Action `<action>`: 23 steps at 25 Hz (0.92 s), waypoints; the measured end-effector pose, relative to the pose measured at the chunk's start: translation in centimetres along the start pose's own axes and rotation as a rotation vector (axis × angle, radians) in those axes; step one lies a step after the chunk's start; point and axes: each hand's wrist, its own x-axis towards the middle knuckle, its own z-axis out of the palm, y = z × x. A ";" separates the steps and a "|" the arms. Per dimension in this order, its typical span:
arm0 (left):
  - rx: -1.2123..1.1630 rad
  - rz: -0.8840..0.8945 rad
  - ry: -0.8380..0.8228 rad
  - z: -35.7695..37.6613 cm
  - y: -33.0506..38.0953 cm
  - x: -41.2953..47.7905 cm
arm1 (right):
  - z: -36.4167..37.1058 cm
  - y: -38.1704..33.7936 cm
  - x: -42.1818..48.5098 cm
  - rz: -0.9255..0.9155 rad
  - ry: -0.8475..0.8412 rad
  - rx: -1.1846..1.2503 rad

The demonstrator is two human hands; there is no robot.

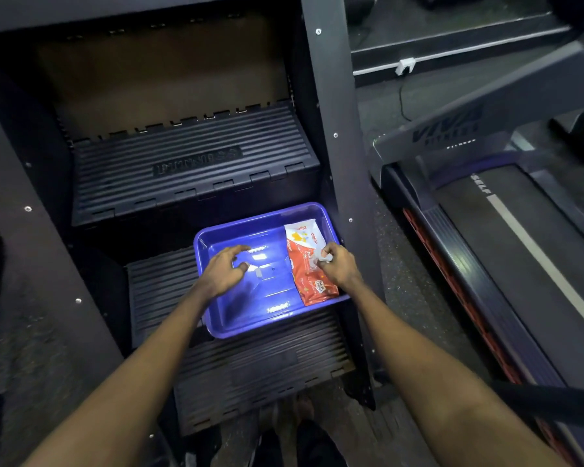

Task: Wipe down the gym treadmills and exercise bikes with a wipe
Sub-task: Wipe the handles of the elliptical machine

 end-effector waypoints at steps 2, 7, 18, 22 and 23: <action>0.006 0.006 0.016 -0.3 0.7 -0.7 | -0.8 -0.8 -0.8 -0.019 0.012 0.007; 0.003 0.019 0.083 -1.3 2.2 -3.2 | -2.7 -2.5 -2.8 -0.092 0.008 0.003; 0.005 0.081 0.248 -4.4 5.3 -13.9 | -6.9 -5.9 -11.5 -0.171 0.038 -0.002; 0.022 0.119 0.276 -5.0 5.4 -19.9 | -8.4 -6.8 -17.5 -0.200 0.085 0.039; 0.020 0.126 0.290 -5.1 5.6 -21.2 | -8.5 -7.0 -18.6 -0.196 0.093 0.052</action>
